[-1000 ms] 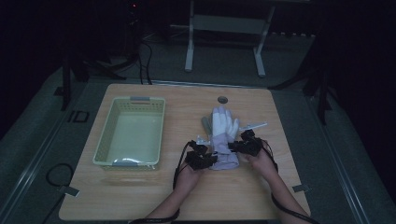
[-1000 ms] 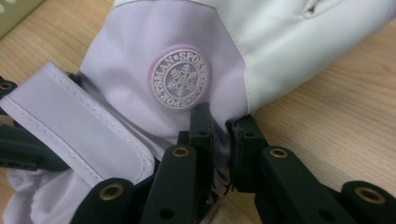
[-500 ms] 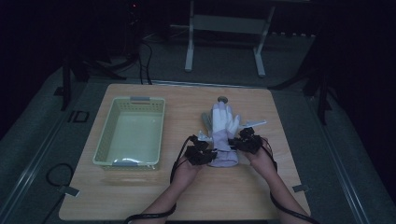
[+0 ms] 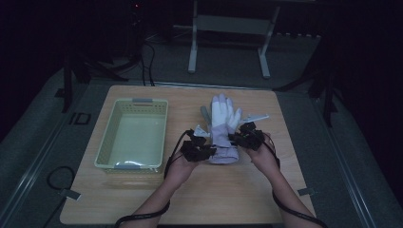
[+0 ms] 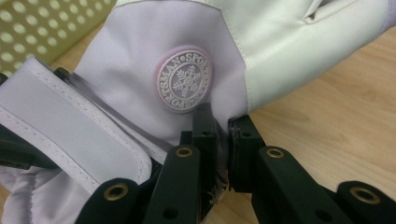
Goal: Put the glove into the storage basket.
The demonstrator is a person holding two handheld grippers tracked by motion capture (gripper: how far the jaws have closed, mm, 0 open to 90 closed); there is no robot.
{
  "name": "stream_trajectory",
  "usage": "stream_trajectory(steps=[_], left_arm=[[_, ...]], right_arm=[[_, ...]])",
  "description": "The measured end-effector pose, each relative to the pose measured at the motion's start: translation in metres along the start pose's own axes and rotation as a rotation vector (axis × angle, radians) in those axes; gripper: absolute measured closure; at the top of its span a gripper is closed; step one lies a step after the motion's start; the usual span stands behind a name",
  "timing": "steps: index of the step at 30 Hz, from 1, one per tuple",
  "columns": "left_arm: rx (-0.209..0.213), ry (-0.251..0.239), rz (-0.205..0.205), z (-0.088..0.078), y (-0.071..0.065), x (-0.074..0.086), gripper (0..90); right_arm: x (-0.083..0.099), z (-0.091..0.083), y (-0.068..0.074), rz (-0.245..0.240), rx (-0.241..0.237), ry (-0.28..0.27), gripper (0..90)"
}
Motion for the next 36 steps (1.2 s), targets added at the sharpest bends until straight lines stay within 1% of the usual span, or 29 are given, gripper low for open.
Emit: stream_trajectory(steps=[1,2,3,4,7,8,9,10,11,12,13,14,15,16,17,20,27,29,30,36], left_arm=[[0.000,0.000,0.000,0.000,0.000,0.000,76.8],[-0.009,-0.006,0.009,-0.007,0.003,-0.003,76.9],[-0.009,-0.006,0.009,-0.007,0.003,-0.003,76.8],[-0.017,-0.007,0.022,-0.012,0.005,-0.005,76.9],[-0.011,-0.004,0.018,-0.017,0.009,-0.006,76.9],[-0.011,-0.009,0.022,-0.024,0.012,-0.008,76.8],[-0.011,-0.009,0.022,-0.024,0.012,-0.008,76.8],[-0.011,-0.017,0.036,-0.029,0.014,-0.009,76.8],[-0.010,-0.020,0.031,-0.032,0.016,-0.010,76.8],[-0.011,-0.020,0.042,-0.039,0.019,-0.011,76.8],[-0.011,-0.020,0.042,-0.039,0.019,-0.011,76.9],[-0.014,-0.019,0.043,-0.047,0.022,-0.013,76.9],[-0.014,-0.019,0.043,-0.047,0.022,-0.013,76.9],[-0.021,-0.019,0.045,-0.054,0.026,-0.014,76.9],[-0.023,-0.018,0.043,-0.057,0.027,-0.015,76.9],[-0.032,-0.015,0.048,-0.068,0.033,-0.016,76.8],[-0.047,-0.010,0.037,-0.090,0.049,-0.012,76.8],[-0.053,-0.017,0.020,-0.095,0.053,-0.010,76.9],[-0.059,-0.016,0.017,-0.098,0.054,-0.009,76.9],[-0.080,-0.007,0.003,-0.120,0.069,0.000,76.8]], right_arm=[[0.000,0.000,0.000,0.000,0.000,0.000,83.7],[-0.006,-0.002,0.003,-0.002,0.006,-0.006,83.7],[-0.009,-0.002,0.005,-0.007,0.009,-0.008,83.7],[-0.012,-0.003,0.007,-0.010,0.012,-0.014,83.7],[-0.017,-0.003,0.011,-0.013,0.011,-0.015,83.7],[-0.023,-0.003,0.014,-0.012,0.004,-0.020,83.7],[-0.023,-0.003,0.014,-0.012,0.004,-0.020,83.7],[-0.025,-0.004,0.016,-0.013,0.002,-0.025,83.7],[-0.030,-0.005,0.019,-0.015,-0.001,-0.028,83.7],[-0.035,-0.006,0.023,-0.016,-0.005,-0.034,83.7],[-0.035,-0.006,0.023,-0.016,-0.005,-0.034,83.7],[-0.043,-0.006,0.028,-0.022,-0.009,-0.043,83.7],[-0.043,-0.006,0.028,-0.022,-0.009,-0.043,83.7],[-0.045,-0.006,0.030,-0.024,-0.009,-0.044,83.7],[-0.051,-0.006,0.034,-0.029,-0.015,-0.050,83.7],[-0.060,-0.004,0.040,-0.036,-0.026,-0.053,83.7],[-0.079,0.005,0.059,-0.047,-0.052,-0.054,83.7],[-0.084,0.009,0.065,-0.041,-0.062,-0.050,83.7],[-0.087,0.010,0.067,-0.051,-0.064,-0.052,83.7],[-0.100,0.021,0.087,-0.056,-0.093,-0.050,83.7]])
Point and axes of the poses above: each handheld gripper's, and its own axes: z roughly forward along the jaws, x roughly out of its underside, y roughly to its left, the point moved 5 cm from there along z, roughly forward along the jaws, and after that the axes turned 1 degree about -z, right-handed, at the moved point
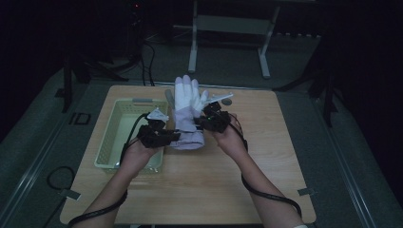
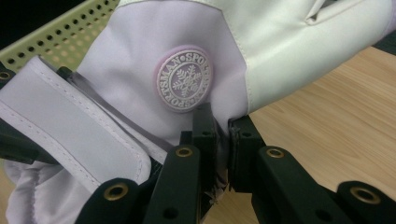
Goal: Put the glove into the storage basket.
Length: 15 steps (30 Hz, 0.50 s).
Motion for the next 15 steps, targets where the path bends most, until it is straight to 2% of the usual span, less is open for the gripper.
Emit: stream_trajectory(steps=[10,15], left_arm=[[-0.045,0.009,-0.009,-0.041,0.028,0.018,76.8],[-0.067,0.034,-0.017,-0.061,0.042,0.028,76.8]], right_arm=[[-0.027,0.025,0.042,-0.038,-0.036,-0.005,83.6],[-0.037,0.040,0.064,-0.038,-0.060,-0.004,83.6]])
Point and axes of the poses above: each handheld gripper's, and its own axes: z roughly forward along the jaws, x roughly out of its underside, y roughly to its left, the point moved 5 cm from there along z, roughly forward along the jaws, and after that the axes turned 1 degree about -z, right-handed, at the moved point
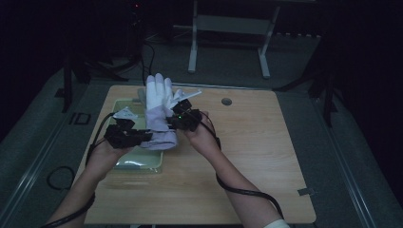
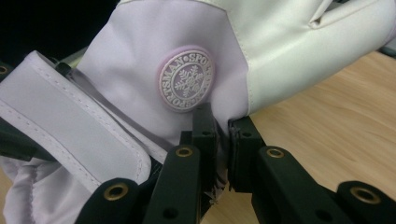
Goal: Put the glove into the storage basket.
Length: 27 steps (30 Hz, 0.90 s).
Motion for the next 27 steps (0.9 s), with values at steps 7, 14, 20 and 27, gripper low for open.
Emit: stream_trajectory(steps=[7,14,20,27], left_arm=[[-0.018,0.039,-0.023,-0.020,0.024,0.018,76.8],[0.011,0.055,-0.051,-0.014,0.043,0.044,76.7],[0.034,0.074,-0.078,0.005,0.051,0.066,76.2],[0.022,0.161,-0.101,0.023,0.049,0.079,75.2]], right_arm=[[-0.012,0.026,0.027,0.002,-0.028,0.002,83.6],[-0.008,0.054,0.041,0.010,-0.050,0.044,83.6],[0.008,0.079,0.043,0.014,-0.043,0.120,83.6],[0.027,0.099,0.043,0.013,-0.041,0.220,83.5]])
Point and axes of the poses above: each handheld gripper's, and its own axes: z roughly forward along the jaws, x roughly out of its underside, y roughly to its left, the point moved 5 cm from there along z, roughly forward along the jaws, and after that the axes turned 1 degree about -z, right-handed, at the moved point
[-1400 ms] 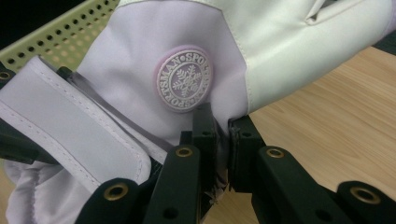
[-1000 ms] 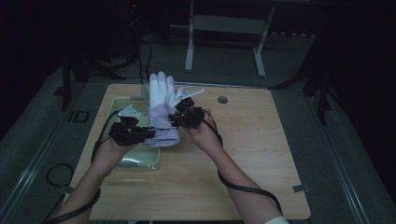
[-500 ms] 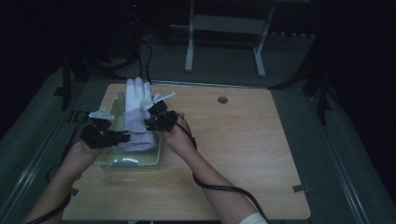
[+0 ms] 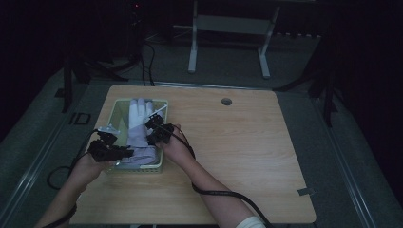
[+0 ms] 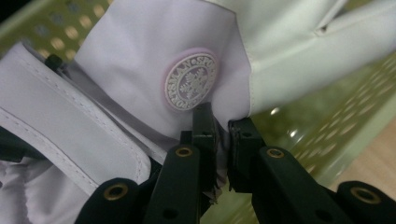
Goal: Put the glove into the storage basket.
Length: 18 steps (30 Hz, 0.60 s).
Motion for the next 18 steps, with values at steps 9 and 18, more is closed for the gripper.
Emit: stream_trajectory(steps=[9,18], left_arm=[[-0.008,0.077,-0.014,0.012,0.000,0.003,70.6],[-0.064,-0.007,-0.054,0.005,0.001,0.004,31.6]], right_arm=[[0.005,0.011,-0.003,-0.023,-0.012,0.078,81.3],[-0.002,0.005,-0.004,-0.056,-0.009,0.038,49.4]])
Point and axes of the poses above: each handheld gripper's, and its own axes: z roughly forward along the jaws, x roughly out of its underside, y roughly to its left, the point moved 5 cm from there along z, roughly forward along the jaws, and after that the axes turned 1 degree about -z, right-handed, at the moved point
